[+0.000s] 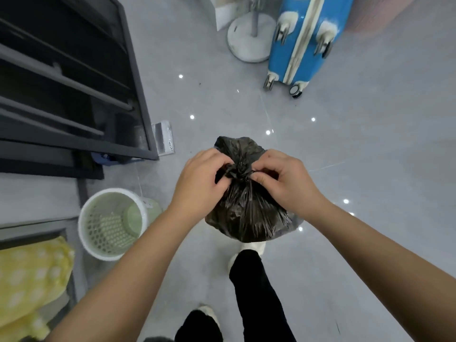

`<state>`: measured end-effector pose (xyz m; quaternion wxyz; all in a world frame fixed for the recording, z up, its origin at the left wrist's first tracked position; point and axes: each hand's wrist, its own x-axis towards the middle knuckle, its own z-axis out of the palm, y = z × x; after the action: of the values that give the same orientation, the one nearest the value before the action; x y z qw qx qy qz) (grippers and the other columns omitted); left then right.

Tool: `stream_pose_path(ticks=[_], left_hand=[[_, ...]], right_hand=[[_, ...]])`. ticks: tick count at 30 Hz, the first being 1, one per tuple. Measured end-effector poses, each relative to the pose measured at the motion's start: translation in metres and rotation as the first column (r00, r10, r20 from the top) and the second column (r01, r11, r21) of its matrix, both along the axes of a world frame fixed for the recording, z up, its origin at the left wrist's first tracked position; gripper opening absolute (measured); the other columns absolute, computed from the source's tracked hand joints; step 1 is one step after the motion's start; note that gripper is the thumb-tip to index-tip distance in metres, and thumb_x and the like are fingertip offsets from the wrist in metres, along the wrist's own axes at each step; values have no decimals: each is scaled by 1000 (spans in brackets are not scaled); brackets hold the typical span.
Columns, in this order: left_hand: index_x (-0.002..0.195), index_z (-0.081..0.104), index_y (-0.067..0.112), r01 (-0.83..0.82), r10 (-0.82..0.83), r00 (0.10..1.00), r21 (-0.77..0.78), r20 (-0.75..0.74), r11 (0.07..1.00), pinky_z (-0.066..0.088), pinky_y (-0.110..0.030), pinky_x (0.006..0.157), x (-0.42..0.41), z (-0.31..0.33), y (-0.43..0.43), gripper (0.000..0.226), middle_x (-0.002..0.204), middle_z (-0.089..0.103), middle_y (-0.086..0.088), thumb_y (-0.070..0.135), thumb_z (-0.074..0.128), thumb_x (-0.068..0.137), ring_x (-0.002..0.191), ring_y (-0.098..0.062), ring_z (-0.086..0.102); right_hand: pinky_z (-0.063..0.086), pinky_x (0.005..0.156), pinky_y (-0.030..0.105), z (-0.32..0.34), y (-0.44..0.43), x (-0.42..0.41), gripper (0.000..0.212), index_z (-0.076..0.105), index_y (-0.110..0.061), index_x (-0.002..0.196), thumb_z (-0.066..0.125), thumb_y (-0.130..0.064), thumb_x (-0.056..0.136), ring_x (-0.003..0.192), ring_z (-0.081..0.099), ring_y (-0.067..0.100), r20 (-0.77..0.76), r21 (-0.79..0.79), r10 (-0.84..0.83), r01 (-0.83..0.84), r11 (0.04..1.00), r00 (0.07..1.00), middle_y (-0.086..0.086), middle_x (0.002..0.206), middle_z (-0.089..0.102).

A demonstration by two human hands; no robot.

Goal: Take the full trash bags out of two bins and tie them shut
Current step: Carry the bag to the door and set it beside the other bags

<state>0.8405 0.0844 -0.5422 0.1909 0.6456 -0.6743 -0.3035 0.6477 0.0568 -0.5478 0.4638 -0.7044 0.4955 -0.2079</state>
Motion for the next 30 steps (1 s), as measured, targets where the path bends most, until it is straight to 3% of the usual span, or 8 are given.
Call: stream_pose_path(ticks=[7,13,20,30], left_hand=[[91,66,20,108,-106,994,-98,22,989,46,-42,80,-78,83,-70,12,88,60,9,17,57,83,87,-14,54],[90,67,17,207,-200,978,-156,59,966,47,-40,77,-153,126,-141,10,88,60,7,16,59,85,83,-14,54],[94,68,17,362,-359,932,-140,44,922,47,-39,80,-265,146,-251,12,91,62,6,17,59,85,86,-17,56],[94,68,14,482,-482,875,-148,42,863,48,-40,78,-447,164,-397,14,92,64,2,18,59,84,86,-21,59]], right_hand=[[37,73,6,88,-49,-80,9,74,-13,86,69,-6,83,76,55,-5,-66,-1,-130,130,991,989,-4,84,61],[43,78,23,134,-106,-153,8,73,-11,86,67,-7,83,79,57,14,-151,-59,-188,181,982,970,0,83,59],[48,81,38,165,-186,-261,9,73,-12,87,65,-11,84,84,60,22,-281,-107,-312,294,950,907,5,88,63],[48,80,34,173,-304,-431,8,74,-14,87,69,-12,82,86,60,21,-265,-174,-505,474,863,822,-2,84,58]])
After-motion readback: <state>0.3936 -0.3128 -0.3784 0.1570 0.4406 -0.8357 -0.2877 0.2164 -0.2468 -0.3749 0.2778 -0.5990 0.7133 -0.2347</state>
